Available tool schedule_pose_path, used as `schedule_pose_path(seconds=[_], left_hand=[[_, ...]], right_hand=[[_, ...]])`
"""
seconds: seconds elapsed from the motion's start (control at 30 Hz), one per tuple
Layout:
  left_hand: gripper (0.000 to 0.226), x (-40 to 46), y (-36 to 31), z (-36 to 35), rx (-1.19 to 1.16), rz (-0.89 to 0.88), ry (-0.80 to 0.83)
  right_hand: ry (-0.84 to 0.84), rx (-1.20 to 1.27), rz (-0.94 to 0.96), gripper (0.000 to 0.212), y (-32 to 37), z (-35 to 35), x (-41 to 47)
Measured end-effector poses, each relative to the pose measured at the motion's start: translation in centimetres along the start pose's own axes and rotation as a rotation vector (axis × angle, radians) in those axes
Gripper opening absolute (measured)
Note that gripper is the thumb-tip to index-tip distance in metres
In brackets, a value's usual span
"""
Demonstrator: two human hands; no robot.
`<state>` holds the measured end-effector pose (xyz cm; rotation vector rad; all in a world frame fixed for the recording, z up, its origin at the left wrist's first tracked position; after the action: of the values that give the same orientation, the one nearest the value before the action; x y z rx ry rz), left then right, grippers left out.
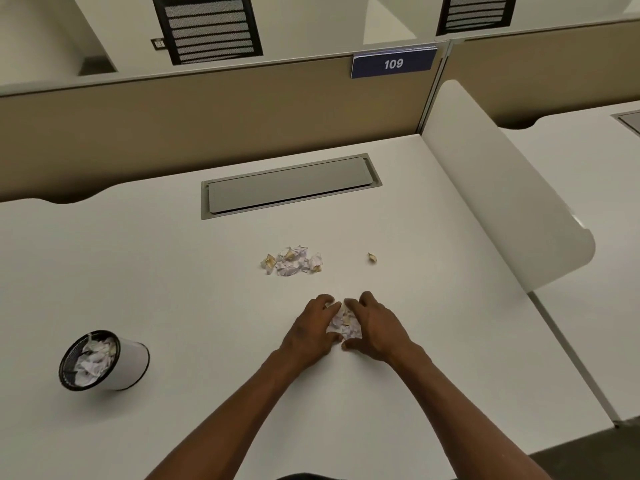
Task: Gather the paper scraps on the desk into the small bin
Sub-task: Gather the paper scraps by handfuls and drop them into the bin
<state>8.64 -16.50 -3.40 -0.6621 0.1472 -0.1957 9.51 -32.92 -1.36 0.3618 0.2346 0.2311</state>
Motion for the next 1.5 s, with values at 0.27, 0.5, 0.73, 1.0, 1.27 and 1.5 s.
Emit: schedule_pose_path(seconds=[0.27, 0.5, 0.73, 1.0, 1.27, 1.5], left_hand=[[0.024, -1.6, -0.7, -0.6, -0.110, 0.081, -0.142], [0.020, -2.5, -0.1, -0.1, -0.186, 0.156, -0.219], [0.024, -4.6, 1.8, 2.6, -0.529, 0.470, -0.197], [0.020, -7.4, 3.9, 10.0, -0.754, 0.497, -0.376], [0.027, -10.8, 6.4, 19.3, -0.895, 0.499, -0.626], [0.038, -15.8, 10.6, 23.7, -0.862, 0.570, -0.885]], right_hand=[[-0.107, 0.179, -0.001, 0.039, 1.2, -0.8, -0.6], [-0.119, 0.315, -0.080, 0.030, 1.9, -1.1, -0.6], [-0.026, 0.567, -0.174, 0.035, 3.3, -1.3, -0.4], [0.153, 0.996, -0.077, 0.029, 10.5, 0.7, 1.8], [0.257, 1.082, 0.081, 0.035, 21.3, 3.2, 4.9], [0.310, 1.083, 0.091, 0.034, 30.7, 1.1, 5.3]])
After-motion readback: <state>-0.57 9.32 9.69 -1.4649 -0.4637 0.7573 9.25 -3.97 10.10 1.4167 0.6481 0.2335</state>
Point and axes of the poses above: each hand's wrist, its own x-axis towards the middle knuckle, its own z-axis out of the back of the hand, y = z × x, the point moved 2 cm from there along x, towards the middle knuckle, and after that the axes turned 10 degrees about -y, right-handed, at the moved point
